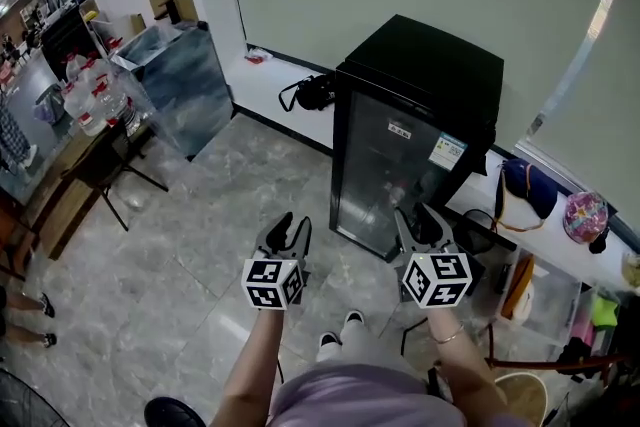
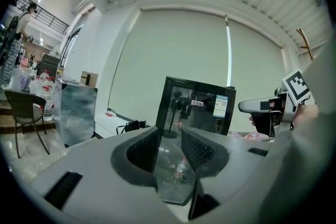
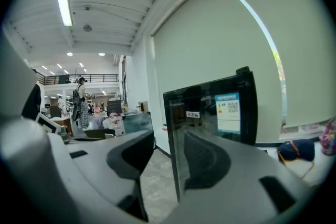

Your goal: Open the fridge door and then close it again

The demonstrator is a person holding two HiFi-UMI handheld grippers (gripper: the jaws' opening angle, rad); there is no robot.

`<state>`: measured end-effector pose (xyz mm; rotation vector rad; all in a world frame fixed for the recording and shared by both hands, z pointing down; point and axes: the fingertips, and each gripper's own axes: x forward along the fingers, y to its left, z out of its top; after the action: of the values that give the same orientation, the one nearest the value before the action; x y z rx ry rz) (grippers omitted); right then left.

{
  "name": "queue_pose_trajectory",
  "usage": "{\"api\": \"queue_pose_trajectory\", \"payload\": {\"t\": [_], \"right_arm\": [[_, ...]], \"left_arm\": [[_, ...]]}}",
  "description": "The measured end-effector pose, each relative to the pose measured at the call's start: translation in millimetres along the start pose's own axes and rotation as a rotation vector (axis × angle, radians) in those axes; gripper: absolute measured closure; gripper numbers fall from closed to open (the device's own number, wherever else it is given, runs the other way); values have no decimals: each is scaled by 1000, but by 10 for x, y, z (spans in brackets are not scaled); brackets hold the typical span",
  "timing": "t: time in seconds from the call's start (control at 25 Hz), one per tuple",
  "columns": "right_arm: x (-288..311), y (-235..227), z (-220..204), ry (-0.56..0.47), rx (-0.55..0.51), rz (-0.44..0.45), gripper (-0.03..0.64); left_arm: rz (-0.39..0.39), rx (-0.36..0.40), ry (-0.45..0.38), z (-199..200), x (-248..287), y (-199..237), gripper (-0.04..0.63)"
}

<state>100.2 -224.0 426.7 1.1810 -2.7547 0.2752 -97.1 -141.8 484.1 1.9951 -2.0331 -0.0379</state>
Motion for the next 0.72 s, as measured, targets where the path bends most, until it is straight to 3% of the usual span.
{"api": "queue_pose_trajectory", "payload": {"t": [0.72], "right_arm": [[872,-194,781,-110,-102,100,442]], "left_arm": [[-56,55,74,47,1575,168,438]]}}
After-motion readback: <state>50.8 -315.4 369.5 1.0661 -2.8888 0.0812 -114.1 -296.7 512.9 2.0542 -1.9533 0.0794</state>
